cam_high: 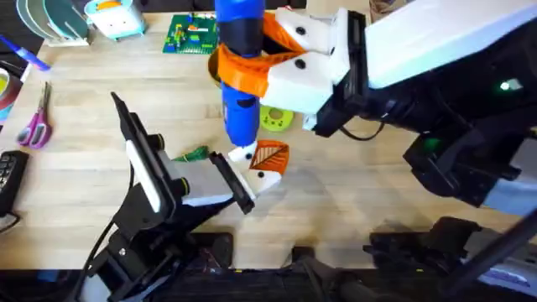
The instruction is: Pick up the gripper from the table and insert it into the empty holder that is missing its gripper. Then pick up a screw, insert it into the mounting hole, and use the screwdriver to tighten it. Finally, clean up the table by picking up the vegetable and placing it into the bucket.
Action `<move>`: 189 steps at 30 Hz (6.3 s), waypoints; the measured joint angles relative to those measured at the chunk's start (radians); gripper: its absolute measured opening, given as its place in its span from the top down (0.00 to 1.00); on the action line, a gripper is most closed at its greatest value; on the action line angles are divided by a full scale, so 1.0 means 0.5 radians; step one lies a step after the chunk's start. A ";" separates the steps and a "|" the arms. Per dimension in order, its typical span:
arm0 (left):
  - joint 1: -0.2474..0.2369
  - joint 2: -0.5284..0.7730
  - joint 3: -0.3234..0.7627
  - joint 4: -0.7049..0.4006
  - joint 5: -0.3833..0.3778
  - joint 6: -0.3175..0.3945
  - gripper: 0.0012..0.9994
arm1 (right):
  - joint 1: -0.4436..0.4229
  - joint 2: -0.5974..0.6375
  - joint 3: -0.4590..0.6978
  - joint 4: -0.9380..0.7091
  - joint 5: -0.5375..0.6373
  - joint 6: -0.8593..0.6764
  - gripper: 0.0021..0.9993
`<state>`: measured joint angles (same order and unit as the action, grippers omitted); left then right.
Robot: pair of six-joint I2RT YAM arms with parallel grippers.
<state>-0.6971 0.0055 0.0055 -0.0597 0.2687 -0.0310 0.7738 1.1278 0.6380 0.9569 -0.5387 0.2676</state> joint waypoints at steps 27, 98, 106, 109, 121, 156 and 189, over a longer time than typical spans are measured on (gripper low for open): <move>0.000 0.000 0.000 0.001 0.000 0.000 0.98 | -0.031 0.000 0.000 -0.138 -0.070 0.005 0.98; -0.002 0.000 0.000 0.000 -0.001 0.000 0.98 | -0.889 0.915 0.038 -1.451 1.242 -3.111 0.43; -0.002 0.000 0.000 0.000 0.000 0.000 0.98 | -0.824 0.910 0.156 -1.642 1.304 -3.103 0.01; -0.002 0.000 0.000 0.000 0.000 0.000 0.98 | -0.825 0.906 0.159 -1.652 1.321 -2.946 0.01; -0.002 -0.001 0.000 0.001 -0.001 0.001 0.01 | -0.726 0.644 0.065 -1.831 1.245 -1.807 0.01; -0.002 0.667 1.962 -2.634 -1.144 0.397 0.01 | -0.597 0.201 0.061 -1.825 1.202 -1.063 0.01; 1.012 1.940 2.033 -2.984 -0.992 0.287 0.01 | -0.597 0.202 0.061 -1.882 1.202 -1.057 0.01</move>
<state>-0.1913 0.9758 1.0222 -1.5517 -0.2272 0.1127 0.4751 1.2286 0.6685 0.0161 0.0624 -0.2611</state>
